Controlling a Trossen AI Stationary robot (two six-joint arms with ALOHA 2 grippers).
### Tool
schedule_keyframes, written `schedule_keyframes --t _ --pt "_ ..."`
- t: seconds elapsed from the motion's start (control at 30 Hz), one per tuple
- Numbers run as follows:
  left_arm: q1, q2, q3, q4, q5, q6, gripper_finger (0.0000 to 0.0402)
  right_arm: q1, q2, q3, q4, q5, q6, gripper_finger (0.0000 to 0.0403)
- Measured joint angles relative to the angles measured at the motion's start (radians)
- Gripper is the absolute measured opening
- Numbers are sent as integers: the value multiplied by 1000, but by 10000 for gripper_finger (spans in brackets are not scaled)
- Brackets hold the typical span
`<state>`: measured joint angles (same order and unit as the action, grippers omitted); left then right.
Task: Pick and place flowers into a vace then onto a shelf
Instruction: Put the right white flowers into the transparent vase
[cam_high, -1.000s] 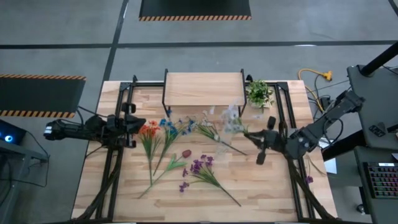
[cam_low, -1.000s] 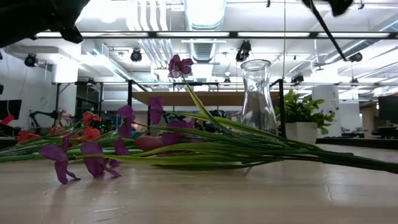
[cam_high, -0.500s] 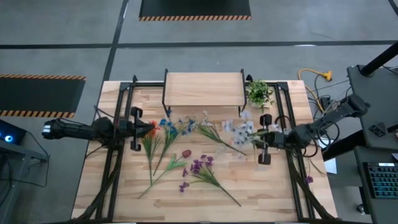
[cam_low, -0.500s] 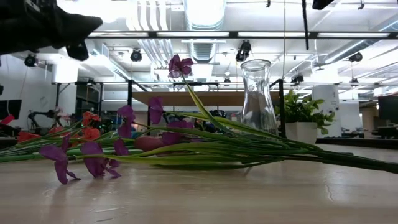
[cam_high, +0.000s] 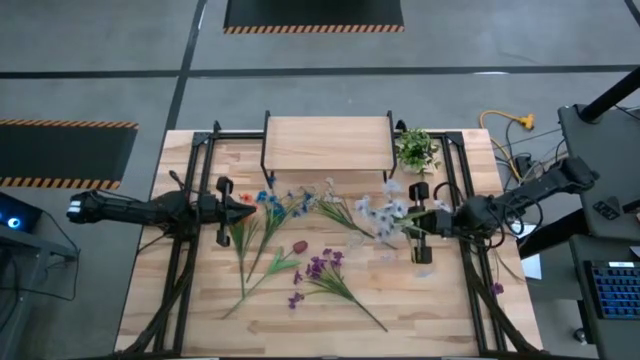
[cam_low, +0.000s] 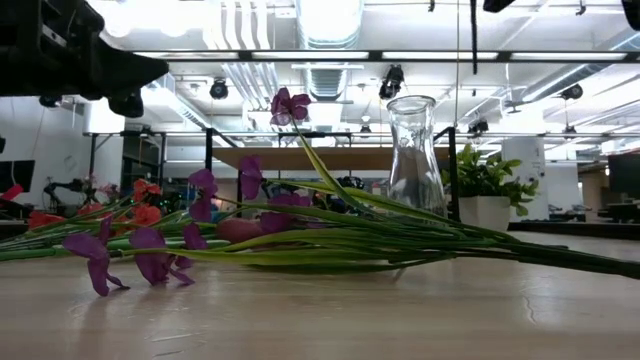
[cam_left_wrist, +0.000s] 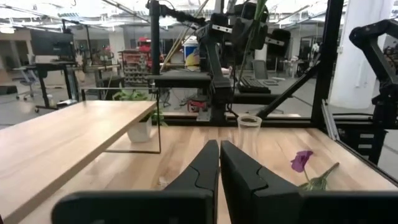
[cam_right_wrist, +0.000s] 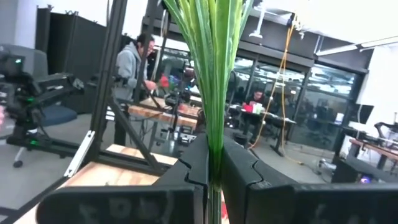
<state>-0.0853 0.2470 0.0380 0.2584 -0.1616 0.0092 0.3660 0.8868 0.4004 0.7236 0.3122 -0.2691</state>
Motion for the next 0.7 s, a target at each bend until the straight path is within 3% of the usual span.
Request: schedule_keyframes --t 0.37,0.7 --pt "0 -17 -9 -63 0 -2 0 -65 114 1 126 -89 4 13" --pt "0 -197 -9 -224 1 -23 0 -83 126 17 130 -135 35 13"
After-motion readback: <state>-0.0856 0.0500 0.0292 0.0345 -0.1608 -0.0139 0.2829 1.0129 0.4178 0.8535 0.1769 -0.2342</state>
